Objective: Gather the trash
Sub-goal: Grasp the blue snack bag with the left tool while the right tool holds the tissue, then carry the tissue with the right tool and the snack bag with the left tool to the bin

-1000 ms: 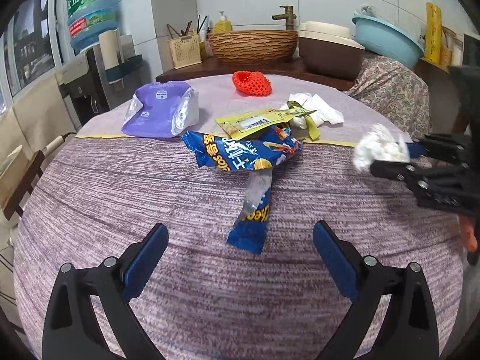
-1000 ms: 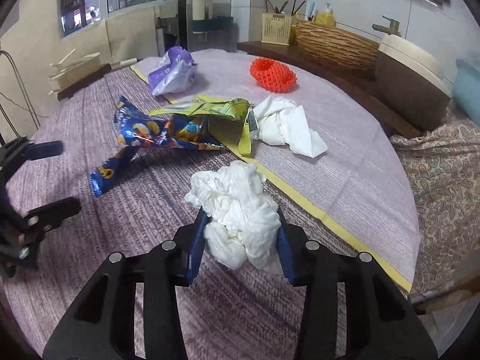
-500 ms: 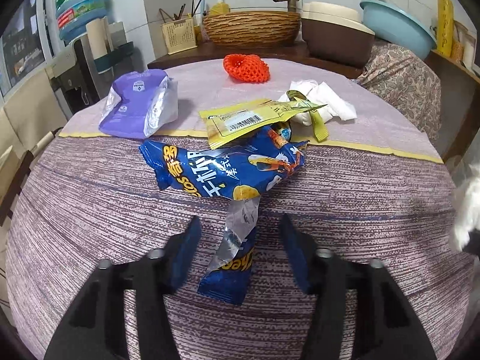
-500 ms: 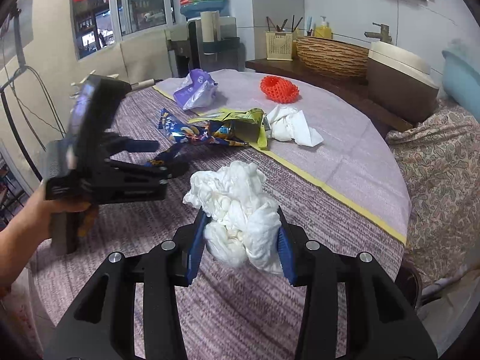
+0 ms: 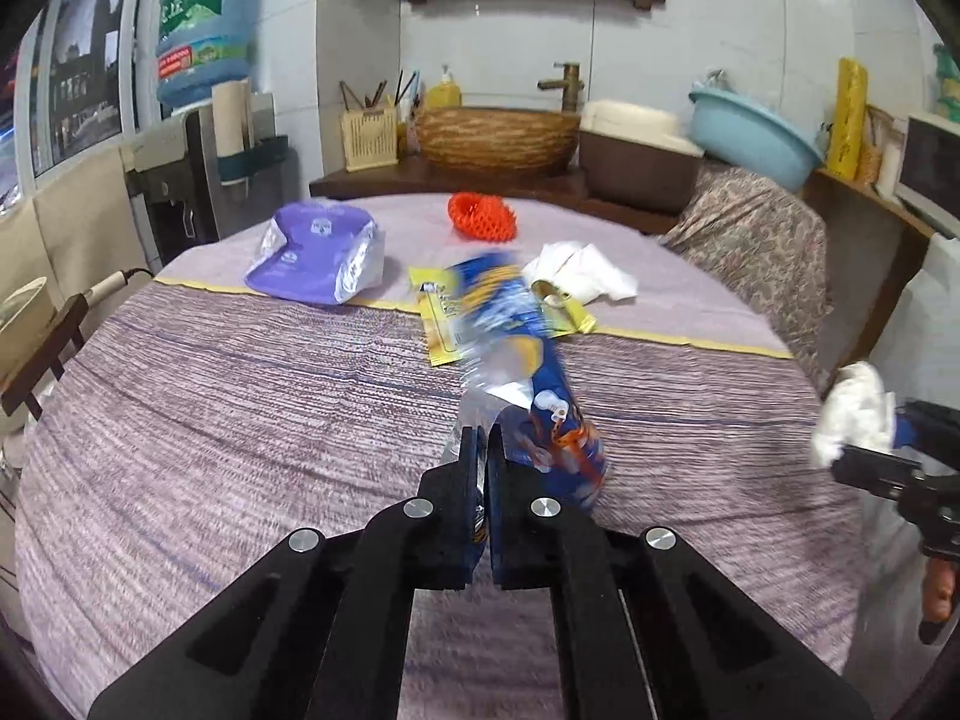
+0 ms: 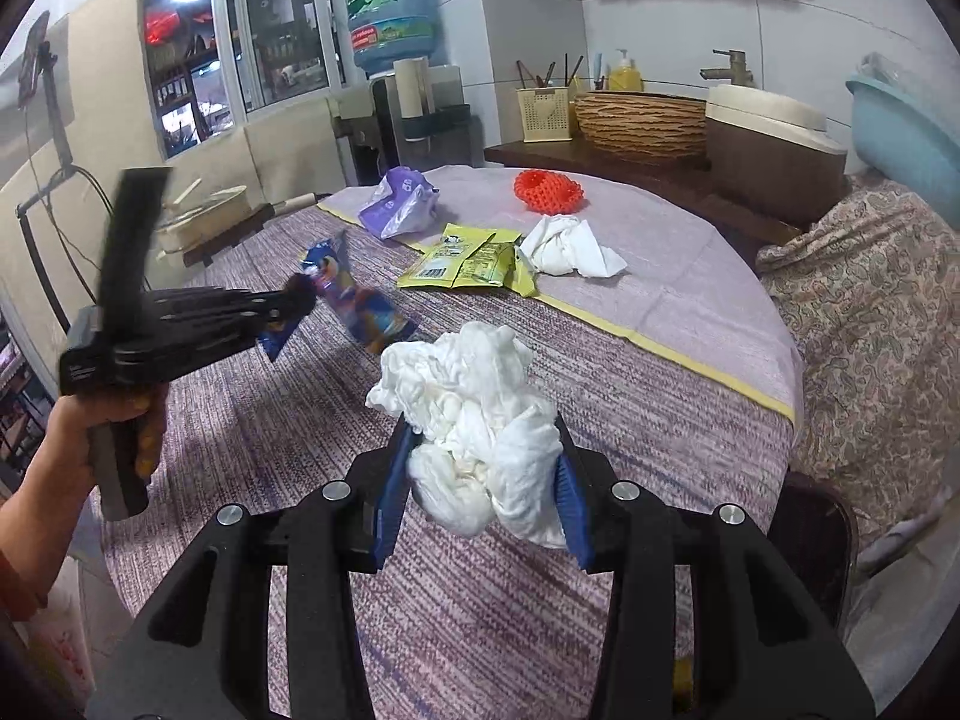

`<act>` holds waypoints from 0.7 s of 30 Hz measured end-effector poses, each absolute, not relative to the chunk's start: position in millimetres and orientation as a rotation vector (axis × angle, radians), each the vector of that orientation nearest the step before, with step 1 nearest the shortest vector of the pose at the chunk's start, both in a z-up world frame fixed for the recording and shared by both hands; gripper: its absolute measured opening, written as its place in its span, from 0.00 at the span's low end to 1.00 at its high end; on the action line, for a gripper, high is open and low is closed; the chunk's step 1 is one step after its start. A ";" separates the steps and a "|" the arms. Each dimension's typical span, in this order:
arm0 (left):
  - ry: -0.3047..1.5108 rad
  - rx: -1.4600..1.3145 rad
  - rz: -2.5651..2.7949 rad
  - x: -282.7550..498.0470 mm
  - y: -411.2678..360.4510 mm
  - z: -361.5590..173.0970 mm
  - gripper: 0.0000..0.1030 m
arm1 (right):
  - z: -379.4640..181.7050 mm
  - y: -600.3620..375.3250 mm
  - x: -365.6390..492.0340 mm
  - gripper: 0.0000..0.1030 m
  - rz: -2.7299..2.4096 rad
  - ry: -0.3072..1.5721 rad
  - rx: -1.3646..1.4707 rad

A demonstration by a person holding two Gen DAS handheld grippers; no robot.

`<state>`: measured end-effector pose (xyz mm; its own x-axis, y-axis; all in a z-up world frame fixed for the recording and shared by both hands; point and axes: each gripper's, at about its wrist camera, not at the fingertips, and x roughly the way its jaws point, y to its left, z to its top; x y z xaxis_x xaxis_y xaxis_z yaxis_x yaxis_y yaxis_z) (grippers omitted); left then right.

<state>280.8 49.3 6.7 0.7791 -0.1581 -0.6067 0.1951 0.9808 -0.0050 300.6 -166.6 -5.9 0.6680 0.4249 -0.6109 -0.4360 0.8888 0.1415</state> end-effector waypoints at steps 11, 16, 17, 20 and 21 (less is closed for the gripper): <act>0.550 -0.018 -0.216 202.6 40.5 17.6 0.04 | -16.5 -189.6 247.2 0.42 0.403 0.620 0.030; 0.513 -0.062 -0.249 187.0 21.1 22.0 0.04 | -22.1 -217.5 227.9 0.42 0.339 0.598 0.114; 0.511 -0.078 -0.269 186.0 15.7 23.3 0.04 | -23.9 -224.5 224.5 0.42 0.321 0.596 0.125; 0.494 -0.084 -0.306 182.9 0.3 27.4 0.04 | -28.1 -248.4 215.3 0.42 0.275 0.595 0.169; 0.490 -0.082 -0.316 182.7 -5.2 28.4 0.04 | -29.4 -254.8 213.1 0.42 0.261 0.595 0.175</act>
<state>182.7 -5.2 28.4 0.8348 -0.3179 -0.4494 0.2788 0.9481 -0.1528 213.1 -254.8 -29.4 0.7968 0.2921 -0.5290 -0.1920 0.9524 0.2366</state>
